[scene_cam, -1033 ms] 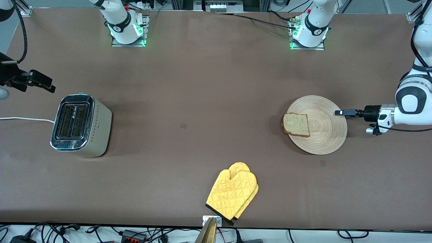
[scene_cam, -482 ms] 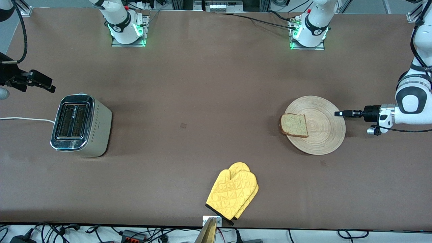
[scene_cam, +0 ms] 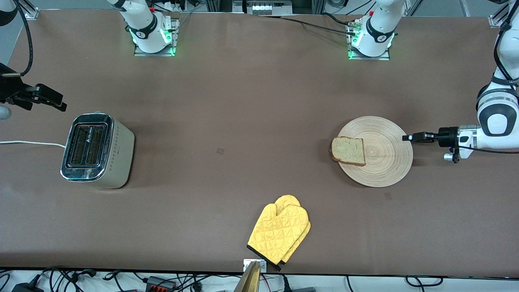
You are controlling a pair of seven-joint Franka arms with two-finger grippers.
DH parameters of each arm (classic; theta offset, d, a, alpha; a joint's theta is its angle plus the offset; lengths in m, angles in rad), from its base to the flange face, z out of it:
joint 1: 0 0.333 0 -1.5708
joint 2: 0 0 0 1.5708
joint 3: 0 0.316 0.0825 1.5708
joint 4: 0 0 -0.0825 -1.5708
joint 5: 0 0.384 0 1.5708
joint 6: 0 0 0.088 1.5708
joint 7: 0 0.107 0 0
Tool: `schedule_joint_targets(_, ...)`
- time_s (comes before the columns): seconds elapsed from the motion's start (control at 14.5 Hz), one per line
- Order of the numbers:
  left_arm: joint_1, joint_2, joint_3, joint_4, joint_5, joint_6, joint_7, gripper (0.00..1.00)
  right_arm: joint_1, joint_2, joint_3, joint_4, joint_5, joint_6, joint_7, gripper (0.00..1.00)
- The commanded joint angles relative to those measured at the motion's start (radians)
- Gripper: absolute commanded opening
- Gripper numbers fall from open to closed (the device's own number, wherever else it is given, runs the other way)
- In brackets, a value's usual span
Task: Move plate and put bread in toaster
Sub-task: 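Slide the wooden plate with bread toward the table middle with the left gripper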
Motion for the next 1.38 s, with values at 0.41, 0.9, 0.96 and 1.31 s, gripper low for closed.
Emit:
schedule_joint_targets(0.41,-0.043,0.018,-0.023,0.033,-0.144,-0.128,-0.013,0.01,-0.011,-0.021,0.014,-0.016,-0.013,-0.004,-0.015,1.00)
schedule_joint_targets(0.9,-0.164,0.035,-0.023,0.032,-0.301,-0.180,-0.016,0.01,-0.013,-0.021,0.012,-0.014,-0.013,-0.007,-0.016,1.00)
schedule_joint_targets(0.96,-0.188,0.037,-0.023,0.032,-0.328,-0.177,-0.021,0.01,-0.013,-0.021,0.012,-0.014,-0.013,-0.007,-0.016,1.00)
schedule_joint_targets(1.31,-0.377,0.045,-0.022,0.036,-0.470,-0.160,-0.068,0.01,-0.010,-0.020,0.014,-0.016,-0.013,0.002,-0.015,1.00)
